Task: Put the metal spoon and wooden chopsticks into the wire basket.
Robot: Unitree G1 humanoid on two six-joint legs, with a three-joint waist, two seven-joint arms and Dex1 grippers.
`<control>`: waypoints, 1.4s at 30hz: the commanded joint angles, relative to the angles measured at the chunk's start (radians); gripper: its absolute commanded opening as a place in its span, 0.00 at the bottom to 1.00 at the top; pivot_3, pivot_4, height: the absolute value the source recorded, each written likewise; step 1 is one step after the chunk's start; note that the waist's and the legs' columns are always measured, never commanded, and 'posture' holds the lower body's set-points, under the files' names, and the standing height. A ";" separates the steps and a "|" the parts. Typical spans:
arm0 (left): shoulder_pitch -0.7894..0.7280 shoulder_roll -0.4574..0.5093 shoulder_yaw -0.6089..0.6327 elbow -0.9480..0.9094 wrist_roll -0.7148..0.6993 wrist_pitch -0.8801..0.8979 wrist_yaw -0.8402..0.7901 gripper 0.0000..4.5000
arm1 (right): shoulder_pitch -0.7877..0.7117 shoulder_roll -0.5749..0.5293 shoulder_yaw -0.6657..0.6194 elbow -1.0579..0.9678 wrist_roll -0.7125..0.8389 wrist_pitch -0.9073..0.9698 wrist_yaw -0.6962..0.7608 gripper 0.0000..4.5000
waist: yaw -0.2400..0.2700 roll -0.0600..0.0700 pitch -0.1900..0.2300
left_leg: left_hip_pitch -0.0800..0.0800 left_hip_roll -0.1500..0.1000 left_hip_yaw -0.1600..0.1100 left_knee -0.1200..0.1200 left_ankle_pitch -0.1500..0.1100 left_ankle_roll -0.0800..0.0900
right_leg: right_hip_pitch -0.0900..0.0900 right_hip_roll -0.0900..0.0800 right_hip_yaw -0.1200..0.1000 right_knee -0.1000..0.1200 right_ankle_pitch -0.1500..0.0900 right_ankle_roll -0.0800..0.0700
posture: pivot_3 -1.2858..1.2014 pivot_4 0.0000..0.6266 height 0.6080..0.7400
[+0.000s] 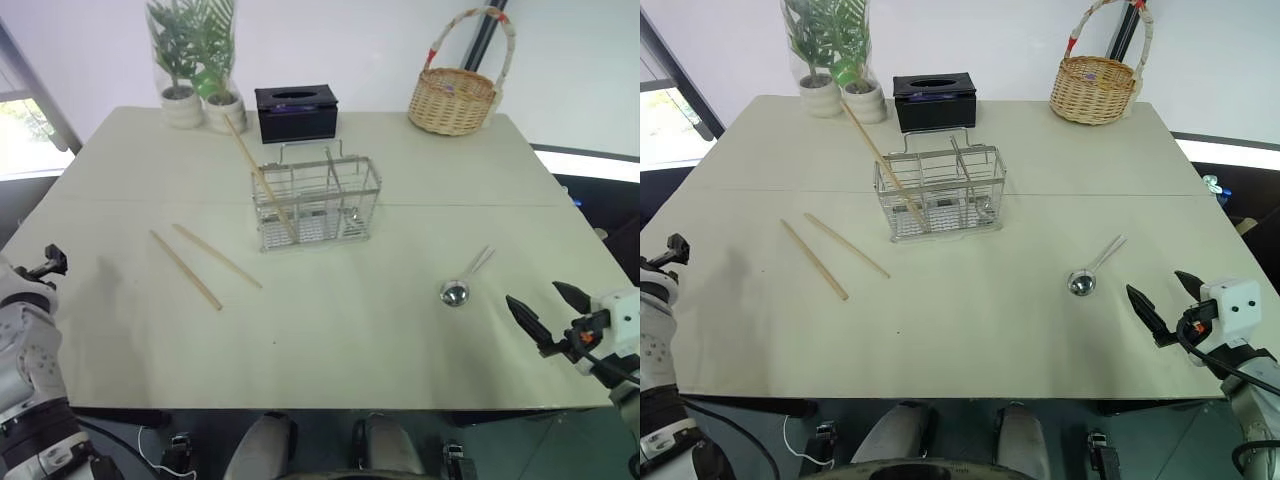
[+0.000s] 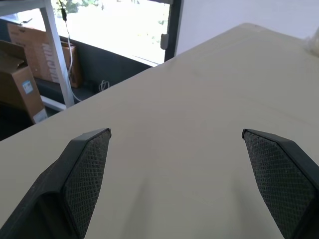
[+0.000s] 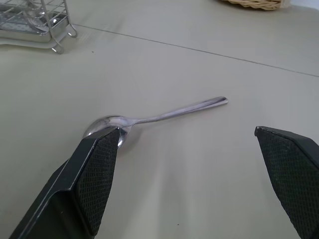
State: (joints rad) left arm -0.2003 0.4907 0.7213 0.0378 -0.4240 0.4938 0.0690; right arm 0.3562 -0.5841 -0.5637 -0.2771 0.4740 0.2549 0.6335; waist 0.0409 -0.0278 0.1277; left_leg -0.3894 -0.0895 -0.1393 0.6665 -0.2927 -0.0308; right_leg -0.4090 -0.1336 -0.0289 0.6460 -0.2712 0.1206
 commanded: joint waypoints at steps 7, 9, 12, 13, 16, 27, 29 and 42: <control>-0.025 0.022 -0.004 -0.006 0.006 -0.015 -0.009 0.99 | -0.011 -0.002 -0.009 -0.007 -0.011 -0.025 -0.002 1.00 | 0.000 0.000 0.000 | 0.000 0.000 0.000 0.000 0.000 0.000 | 0.000 0.000 0.000 0.000 0.000 0.000 | 0.52 0.24 0.32; -0.024 0.024 -0.007 -0.005 0.008 -0.017 -0.013 0.99 | -0.016 -0.007 -0.009 -0.002 -0.014 -0.027 0.001 1.00 | 0.000 0.000 0.000 | 0.000 0.000 0.000 0.000 0.000 0.000 | 0.000 0.000 0.000 0.000 0.000 0.000 | 0.52 0.24 0.32; -0.024 0.025 -0.009 -0.005 0.011 -0.017 -0.015 0.99 | -0.033 -0.017 -0.016 0.011 -0.018 -0.028 0.004 1.00 | 0.000 0.000 0.000 | 0.000 0.000 0.000 0.000 0.000 0.000 | 0.000 0.000 0.000 0.000 0.000 0.000 | 0.52 0.24 0.32; -0.025 0.025 -0.009 -0.006 0.011 -0.016 -0.016 0.99 | -0.037 -0.019 -0.018 0.014 -0.020 -0.028 0.006 1.00 | 0.000 0.000 0.000 | 0.000 0.000 0.000 0.000 0.000 0.000 | 0.000 0.000 0.000 0.000 0.000 0.000 | 0.52 0.24 0.32; -0.029 0.034 -0.023 -0.009 0.007 -0.018 -0.043 0.99 | -0.061 -0.043 -0.015 0.036 -0.030 -0.039 0.024 1.00 | 0.000 0.000 0.000 | 0.000 0.000 0.000 0.000 0.000 0.000 | 0.000 0.000 0.000 0.000 0.000 0.000 | 0.52 0.24 0.32; -0.004 0.179 -0.198 -0.248 -0.209 0.166 -0.465 0.99 | -0.309 -0.333 0.076 0.222 -0.088 -0.122 0.283 1.00 | -0.004 0.002 0.002 | -0.001 0.000 0.001 0.001 0.000 0.000 | 0.000 0.000 0.000 -0.001 0.000 0.000 | 0.52 0.24 0.32; -0.001 0.229 -0.249 -0.299 -0.251 0.198 -0.573 0.99 | -0.385 -0.406 0.141 0.279 -0.118 -0.184 0.380 1.00 | -0.006 0.004 0.003 | -0.001 0.000 0.002 0.000 0.000 0.000 | 0.000 -0.001 -0.001 -0.002 0.000 -0.001 | 0.52 0.24 0.32; -0.056 0.439 -0.606 -0.464 -0.216 0.144 -1.032 0.99 | -1.182 -0.448 0.794 0.942 -0.520 -0.873 0.976 1.00 | -0.044 0.009 0.012 | 0.000 0.001 0.003 -0.003 0.001 0.004 | 0.003 0.000 -0.003 -0.012 0.001 -0.002 | 0.52 0.24 0.32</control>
State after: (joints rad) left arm -0.2343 0.9172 0.1234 -0.4221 -0.6563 0.6614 -0.9461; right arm -0.7772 -1.0311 0.1986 0.5917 -0.0109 -0.5431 1.5738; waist -0.0031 -0.0185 0.1402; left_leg -0.3893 -0.0885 -0.1365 0.6631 -0.2913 -0.0268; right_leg -0.4058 -0.1334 -0.0316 0.6342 -0.2696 0.1194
